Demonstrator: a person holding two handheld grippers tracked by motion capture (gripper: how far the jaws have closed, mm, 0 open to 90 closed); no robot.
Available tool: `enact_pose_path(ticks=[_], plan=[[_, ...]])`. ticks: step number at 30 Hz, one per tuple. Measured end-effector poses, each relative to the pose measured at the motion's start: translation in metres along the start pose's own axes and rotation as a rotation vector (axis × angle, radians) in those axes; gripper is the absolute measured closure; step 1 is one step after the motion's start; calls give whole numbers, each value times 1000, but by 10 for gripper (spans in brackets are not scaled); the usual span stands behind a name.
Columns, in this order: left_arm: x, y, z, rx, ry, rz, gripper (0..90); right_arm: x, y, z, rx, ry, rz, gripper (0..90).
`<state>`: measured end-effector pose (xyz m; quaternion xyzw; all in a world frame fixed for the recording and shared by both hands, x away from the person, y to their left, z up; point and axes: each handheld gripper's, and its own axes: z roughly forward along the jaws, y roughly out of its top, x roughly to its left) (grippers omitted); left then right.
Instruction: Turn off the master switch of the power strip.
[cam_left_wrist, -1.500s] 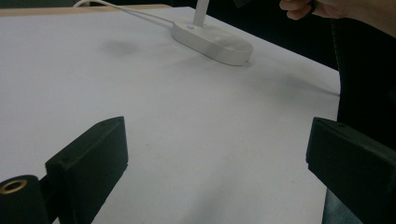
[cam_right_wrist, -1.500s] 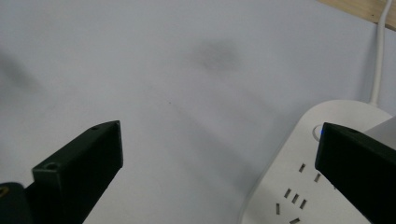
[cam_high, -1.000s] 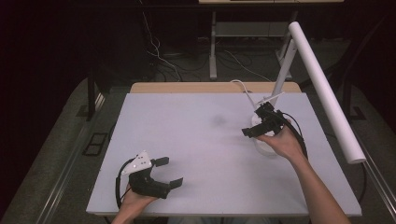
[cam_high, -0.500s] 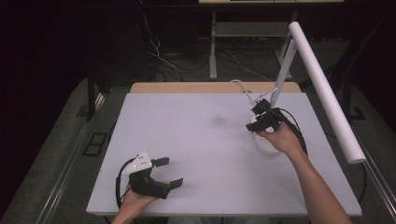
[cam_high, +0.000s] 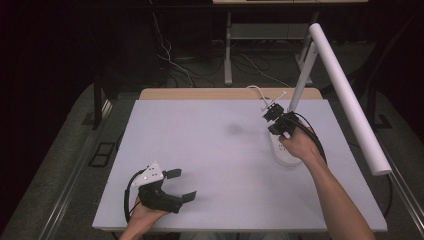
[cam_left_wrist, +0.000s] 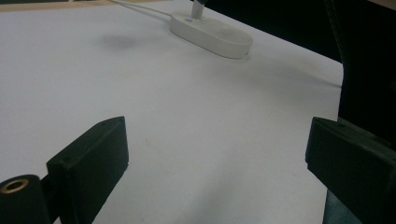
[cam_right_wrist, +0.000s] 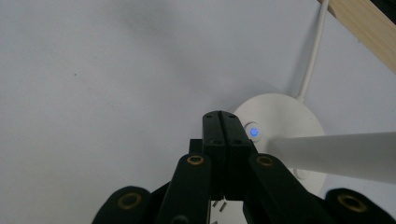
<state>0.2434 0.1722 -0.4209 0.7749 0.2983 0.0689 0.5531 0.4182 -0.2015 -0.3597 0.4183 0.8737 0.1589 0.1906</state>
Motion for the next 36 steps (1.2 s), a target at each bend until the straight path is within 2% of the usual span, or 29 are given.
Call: enact_pose_path(ticks=[12, 20, 36], plan=[[0, 0, 1, 15, 0, 3, 50, -7, 15, 10, 49, -51, -3, 895], [0, 0, 1, 18, -5, 5, 50, -5, 24, 20, 93, -117, -38, 895], [0, 1, 0, 12, -8, 8, 52, -5, 25, 39, 170, -159, -48, 895]])
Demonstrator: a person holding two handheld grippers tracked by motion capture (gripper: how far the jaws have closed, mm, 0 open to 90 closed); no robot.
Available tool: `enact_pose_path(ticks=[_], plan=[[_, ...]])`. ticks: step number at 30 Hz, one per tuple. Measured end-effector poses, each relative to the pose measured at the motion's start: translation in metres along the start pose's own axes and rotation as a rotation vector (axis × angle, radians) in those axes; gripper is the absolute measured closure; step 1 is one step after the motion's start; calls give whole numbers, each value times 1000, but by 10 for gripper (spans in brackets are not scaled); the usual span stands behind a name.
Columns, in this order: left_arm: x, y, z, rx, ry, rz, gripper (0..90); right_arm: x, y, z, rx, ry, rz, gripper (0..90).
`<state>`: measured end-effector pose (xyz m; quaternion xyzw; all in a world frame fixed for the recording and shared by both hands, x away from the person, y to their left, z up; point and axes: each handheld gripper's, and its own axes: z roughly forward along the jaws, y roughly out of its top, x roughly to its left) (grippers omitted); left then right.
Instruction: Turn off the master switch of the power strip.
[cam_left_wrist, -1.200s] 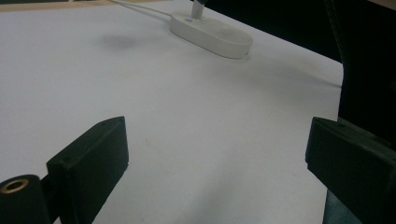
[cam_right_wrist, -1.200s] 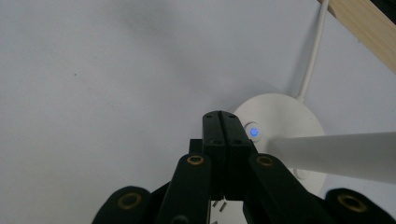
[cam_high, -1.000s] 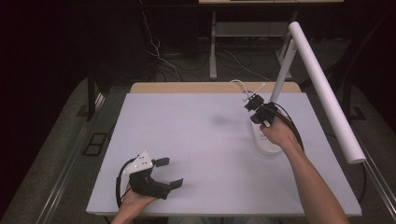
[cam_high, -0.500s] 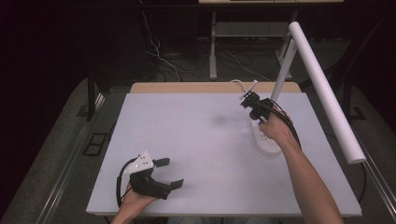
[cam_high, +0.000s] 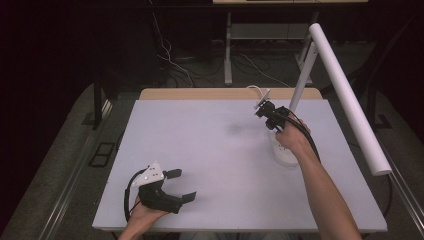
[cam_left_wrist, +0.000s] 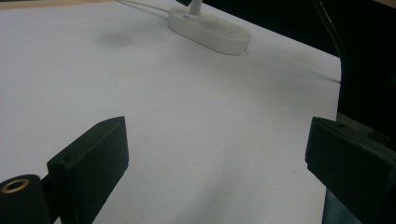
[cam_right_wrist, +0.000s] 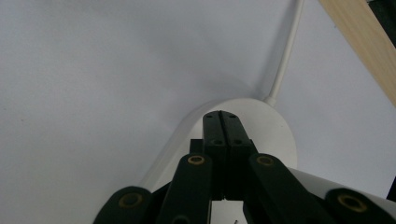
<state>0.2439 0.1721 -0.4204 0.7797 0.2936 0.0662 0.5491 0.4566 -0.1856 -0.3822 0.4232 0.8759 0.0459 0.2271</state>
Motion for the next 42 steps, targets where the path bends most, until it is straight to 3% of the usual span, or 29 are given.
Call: enact_pose_path(ticks=[16, 25, 26, 32, 38, 42], plan=[[1, 0, -2, -4, 6, 3, 55, -2, -2, 10, 31, -10, 1, 895], [1, 0, -2, -1, 5, 6, 56, -3, -8, 17, 38, 2, 25, 896], [1, 0, -2, 0, 5, 7, 56, -4, -9, 17, 26, -8, 26, 895], [1, 0, -1, -1, 4, 9, 59, -8, -20, 19, -37, 31, 88, 897], [0, 0, -1, 3, 1, 14, 59, -10, -22, 19, -52, 47, 92, 898], [0, 0, 0, 6, -1, 18, 59, -8, -21, 19, -50, 33, 82, 898]])
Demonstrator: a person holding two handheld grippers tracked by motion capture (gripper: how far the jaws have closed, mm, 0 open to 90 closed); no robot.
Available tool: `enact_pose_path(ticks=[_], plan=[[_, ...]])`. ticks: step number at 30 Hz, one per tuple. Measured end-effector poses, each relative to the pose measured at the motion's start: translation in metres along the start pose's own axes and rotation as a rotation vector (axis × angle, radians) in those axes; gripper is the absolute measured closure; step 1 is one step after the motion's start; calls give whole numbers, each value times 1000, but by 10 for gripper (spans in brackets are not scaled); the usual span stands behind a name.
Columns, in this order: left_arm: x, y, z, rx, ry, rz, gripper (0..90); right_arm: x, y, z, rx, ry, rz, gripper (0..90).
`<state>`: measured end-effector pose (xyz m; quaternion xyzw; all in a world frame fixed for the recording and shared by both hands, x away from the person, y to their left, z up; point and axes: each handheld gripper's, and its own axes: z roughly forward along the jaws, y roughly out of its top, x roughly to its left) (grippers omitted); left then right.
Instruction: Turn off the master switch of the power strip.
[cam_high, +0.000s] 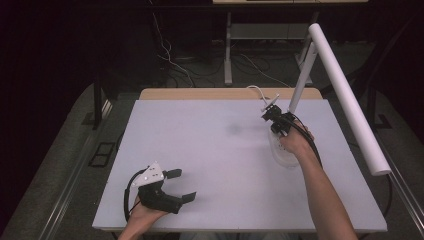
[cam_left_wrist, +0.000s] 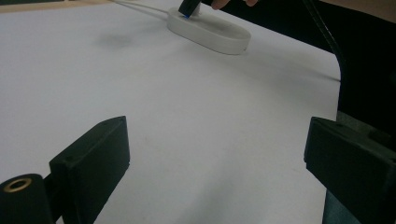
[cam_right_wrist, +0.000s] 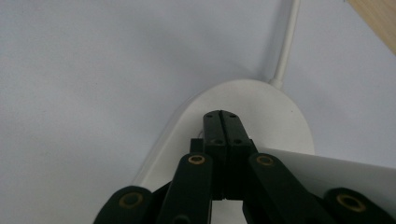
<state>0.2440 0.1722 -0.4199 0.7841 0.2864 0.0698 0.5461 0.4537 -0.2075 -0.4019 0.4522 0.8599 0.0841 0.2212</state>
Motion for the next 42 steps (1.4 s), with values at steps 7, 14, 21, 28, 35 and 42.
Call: enact_pose_path(ticks=[7, 14, 21, 28, 35, 42], plan=[[0, 0, 0, 1, 1, 0, 59, -3, -2, -1, -6, 31, 25, 899], [-1, 0, 0, 2, 0, -1, 59, -2, -1, 1, 1, 0, 9, 899], [0, 0, 0, 4, 1, 1, 59, -4, -1, 1, 6, 11, 31, 900], [-1, 0, -1, -1, 1, -1, 59, -2, 2, 2, 20, -6, 39, 900], [-2, 0, -2, -4, -1, 1, 59, -2, 3, 2, 24, -11, 52, 900], [-1, -1, -2, -3, 1, 0, 59, 0, 5, 4, 15, -23, 29, 900]])
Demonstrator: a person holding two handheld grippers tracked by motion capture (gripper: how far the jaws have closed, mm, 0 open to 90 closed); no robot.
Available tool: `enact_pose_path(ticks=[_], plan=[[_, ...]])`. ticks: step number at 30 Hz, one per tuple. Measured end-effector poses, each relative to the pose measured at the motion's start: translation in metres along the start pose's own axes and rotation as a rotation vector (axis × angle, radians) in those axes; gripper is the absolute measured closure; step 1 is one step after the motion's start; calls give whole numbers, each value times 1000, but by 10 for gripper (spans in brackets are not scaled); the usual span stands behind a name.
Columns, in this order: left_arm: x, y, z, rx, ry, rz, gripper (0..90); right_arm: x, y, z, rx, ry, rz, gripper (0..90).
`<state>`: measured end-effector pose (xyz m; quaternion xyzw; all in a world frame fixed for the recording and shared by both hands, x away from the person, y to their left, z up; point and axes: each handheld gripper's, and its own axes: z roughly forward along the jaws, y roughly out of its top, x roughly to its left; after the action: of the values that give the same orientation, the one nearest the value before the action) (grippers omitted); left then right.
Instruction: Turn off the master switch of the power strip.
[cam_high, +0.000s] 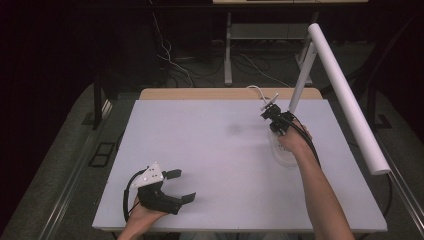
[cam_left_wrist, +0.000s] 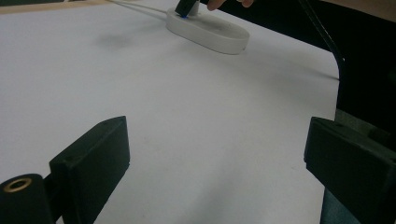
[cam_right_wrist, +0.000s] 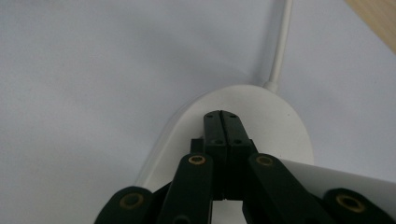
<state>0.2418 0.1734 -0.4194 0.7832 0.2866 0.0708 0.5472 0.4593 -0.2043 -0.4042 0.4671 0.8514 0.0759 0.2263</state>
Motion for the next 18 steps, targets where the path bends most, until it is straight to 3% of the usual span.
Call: enact_pose_path(ticks=[2, 5, 7, 12, 18], plan=[[2, 0, 0, 3, 3, -3, 59, 3, 2, -1, 0, -23, -41, 899], [4, 0, -1, -3, 8, -11, 59, 2, 4, -5, -12, 18, -34, 897], [5, 0, 0, -4, 10, -14, 59, 4, 4, -7, -20, 20, -46, 896], [4, -1, 1, 1, 7, -14, 60, 8, 6, -21, -103, 53, -35, 894], [3, 0, 2, 2, 5, -13, 59, 12, 5, -36, -147, 76, -27, 894]])
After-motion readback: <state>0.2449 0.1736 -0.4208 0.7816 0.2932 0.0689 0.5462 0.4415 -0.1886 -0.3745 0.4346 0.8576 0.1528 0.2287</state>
